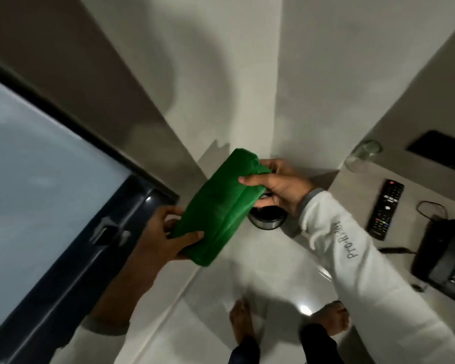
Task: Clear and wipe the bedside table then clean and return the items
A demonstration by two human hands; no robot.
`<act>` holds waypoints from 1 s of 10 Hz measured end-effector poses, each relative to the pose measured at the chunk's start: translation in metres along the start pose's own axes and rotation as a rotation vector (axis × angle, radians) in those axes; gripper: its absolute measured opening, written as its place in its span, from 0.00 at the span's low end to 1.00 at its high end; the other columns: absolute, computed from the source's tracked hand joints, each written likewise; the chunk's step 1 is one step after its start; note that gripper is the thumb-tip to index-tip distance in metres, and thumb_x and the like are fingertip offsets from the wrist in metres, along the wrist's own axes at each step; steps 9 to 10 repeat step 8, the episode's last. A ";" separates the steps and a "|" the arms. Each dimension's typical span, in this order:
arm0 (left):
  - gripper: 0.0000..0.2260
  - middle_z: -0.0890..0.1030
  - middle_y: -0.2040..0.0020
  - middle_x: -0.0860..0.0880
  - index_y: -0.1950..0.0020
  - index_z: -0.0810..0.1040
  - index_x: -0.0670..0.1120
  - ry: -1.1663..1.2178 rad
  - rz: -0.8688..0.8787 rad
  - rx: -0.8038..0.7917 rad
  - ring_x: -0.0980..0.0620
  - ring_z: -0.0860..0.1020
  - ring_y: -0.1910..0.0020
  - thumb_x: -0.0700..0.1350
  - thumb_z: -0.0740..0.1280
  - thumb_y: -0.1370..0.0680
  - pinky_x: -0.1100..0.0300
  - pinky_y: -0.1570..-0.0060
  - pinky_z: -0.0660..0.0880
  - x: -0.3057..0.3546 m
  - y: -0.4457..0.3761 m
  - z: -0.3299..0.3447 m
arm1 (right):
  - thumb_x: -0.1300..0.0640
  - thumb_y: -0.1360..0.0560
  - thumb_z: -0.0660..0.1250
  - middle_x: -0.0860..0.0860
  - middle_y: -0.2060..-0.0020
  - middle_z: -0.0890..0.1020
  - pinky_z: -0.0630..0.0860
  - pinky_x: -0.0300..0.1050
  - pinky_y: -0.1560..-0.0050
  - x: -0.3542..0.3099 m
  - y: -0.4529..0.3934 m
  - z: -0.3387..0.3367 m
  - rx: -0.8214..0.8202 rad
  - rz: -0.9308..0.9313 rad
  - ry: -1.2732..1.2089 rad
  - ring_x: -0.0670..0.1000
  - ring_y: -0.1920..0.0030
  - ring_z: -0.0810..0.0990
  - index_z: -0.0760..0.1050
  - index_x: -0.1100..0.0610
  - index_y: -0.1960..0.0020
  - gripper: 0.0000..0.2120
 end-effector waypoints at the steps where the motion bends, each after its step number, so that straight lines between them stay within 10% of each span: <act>1: 0.24 0.78 0.52 0.48 0.45 0.67 0.45 -0.264 0.158 0.231 0.46 0.81 0.56 0.32 0.77 0.30 0.56 0.71 0.81 -0.005 0.013 -0.088 | 0.64 0.28 0.74 0.53 0.53 0.86 0.84 0.50 0.54 0.033 -0.022 0.081 -0.063 0.069 0.002 0.52 0.52 0.86 0.80 0.58 0.42 0.15; 2: 0.18 0.78 0.52 0.44 0.47 0.72 0.45 -0.705 0.394 0.390 0.43 0.80 0.58 0.38 0.78 0.30 0.53 0.61 0.77 0.001 0.033 -0.135 | 0.65 0.27 0.74 0.52 0.53 0.85 0.83 0.51 0.48 0.058 -0.035 0.143 -0.077 0.109 0.027 0.52 0.51 0.84 0.79 0.58 0.41 0.15; 3: 0.14 0.73 0.43 0.35 0.43 0.79 0.40 -0.932 0.464 0.428 0.35 0.80 0.56 0.35 0.75 0.27 0.47 0.59 0.81 -0.008 0.039 -0.141 | 0.65 0.27 0.73 0.51 0.61 0.83 0.82 0.40 0.63 0.076 -0.050 0.177 0.013 0.112 0.022 0.47 0.62 0.84 0.78 0.57 0.50 0.08; 5: 0.19 0.76 0.41 0.29 0.42 0.81 0.40 -1.458 0.466 0.425 0.29 0.77 0.45 0.36 0.77 0.32 0.37 0.52 0.77 -0.045 0.010 -0.122 | 0.52 0.33 0.80 0.59 0.46 0.84 0.78 0.52 0.39 0.077 -0.050 0.169 0.540 -0.052 0.416 0.59 0.44 0.82 0.81 0.58 0.43 0.22; 7: 0.05 0.77 0.48 0.35 0.58 0.81 0.42 -1.628 0.488 0.343 0.36 0.75 0.49 0.38 0.67 0.32 0.46 0.53 0.70 -0.015 0.015 -0.101 | 0.50 0.39 0.84 0.57 0.48 0.85 0.79 0.46 0.44 0.070 -0.028 0.159 0.572 0.041 0.332 0.57 0.46 0.83 0.81 0.59 0.47 0.26; 8: 0.11 0.78 0.50 0.41 0.48 0.82 0.46 -1.556 0.672 0.104 0.37 0.78 0.51 0.40 0.71 0.30 0.46 0.55 0.75 0.022 0.025 -0.053 | 0.52 0.38 0.84 0.56 0.47 0.84 0.76 0.41 0.48 0.041 0.001 0.125 0.518 0.045 0.313 0.56 0.45 0.83 0.79 0.59 0.45 0.26; 10: 0.11 0.78 0.50 0.41 0.48 0.82 0.46 -1.556 0.672 0.104 0.37 0.78 0.51 0.40 0.71 0.30 0.46 0.55 0.75 0.022 0.025 -0.053 | 0.52 0.38 0.84 0.56 0.47 0.84 0.76 0.41 0.48 0.041 0.001 0.125 0.518 0.045 0.313 0.56 0.45 0.83 0.79 0.59 0.45 0.26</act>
Point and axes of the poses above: each hand's wrist, its own y-axis away from the middle knuckle, its own z-axis out of the palm, x = y × z, the point moved 9 cm from there along -y, towards the middle knuckle
